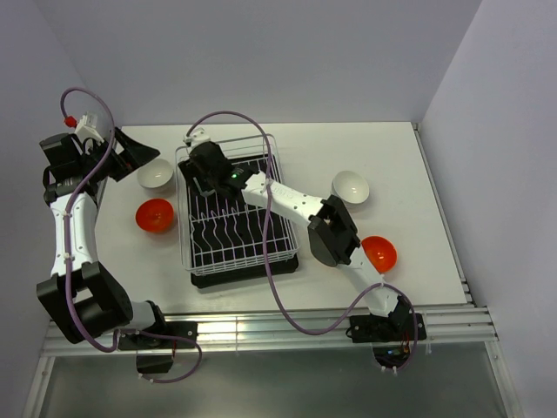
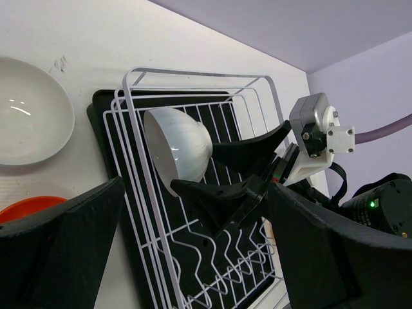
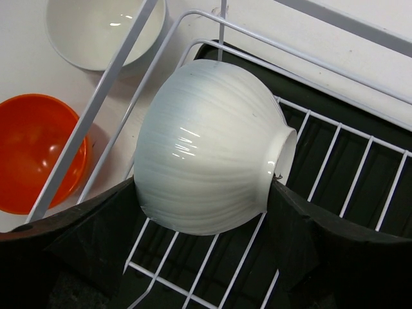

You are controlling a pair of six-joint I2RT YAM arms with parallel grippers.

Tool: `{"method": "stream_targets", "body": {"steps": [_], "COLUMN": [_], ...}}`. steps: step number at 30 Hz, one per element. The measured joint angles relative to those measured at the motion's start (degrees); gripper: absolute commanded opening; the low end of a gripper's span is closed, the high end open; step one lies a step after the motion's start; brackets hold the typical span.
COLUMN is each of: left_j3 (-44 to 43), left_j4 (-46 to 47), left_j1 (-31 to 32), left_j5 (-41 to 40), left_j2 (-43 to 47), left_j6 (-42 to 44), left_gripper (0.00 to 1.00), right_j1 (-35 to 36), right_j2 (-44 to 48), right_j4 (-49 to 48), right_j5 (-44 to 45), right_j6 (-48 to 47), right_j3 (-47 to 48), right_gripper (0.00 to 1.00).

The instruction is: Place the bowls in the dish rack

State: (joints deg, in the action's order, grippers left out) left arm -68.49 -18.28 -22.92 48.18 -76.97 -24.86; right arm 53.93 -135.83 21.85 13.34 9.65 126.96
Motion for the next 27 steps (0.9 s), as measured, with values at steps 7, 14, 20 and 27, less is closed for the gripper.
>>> {"method": "stream_targets", "body": {"steps": [7, 14, 20, 27], "left_j3": [0.00, 0.00, -0.13, -5.11], "left_j4": [-0.42, -0.96, -1.42, -3.67], "left_j1": [0.00, 0.00, -0.04, -0.20], "left_j5": [-0.04, -1.05, -3.96, -12.33], "left_j2": [0.00, -0.02, -1.42, -7.91], "left_j6": [0.48, 1.70, 1.90, 4.48], "left_gripper": [0.98, 0.98, 0.95, 0.84], "right_j1": [0.61, 1.81, 1.79, 0.52], "right_j2": [0.00, 0.00, 0.31, 5.20], "right_j4": [-0.68, -0.96, -1.29, -1.27], "right_j5": [-2.95, -3.45, -3.34, -5.46], "right_j6": [-0.28, -0.55, -0.52, -0.02], "right_j3": [0.02, 0.02, 0.00, -2.23], "right_gripper": [1.00, 1.00, 1.00, 1.00]}}
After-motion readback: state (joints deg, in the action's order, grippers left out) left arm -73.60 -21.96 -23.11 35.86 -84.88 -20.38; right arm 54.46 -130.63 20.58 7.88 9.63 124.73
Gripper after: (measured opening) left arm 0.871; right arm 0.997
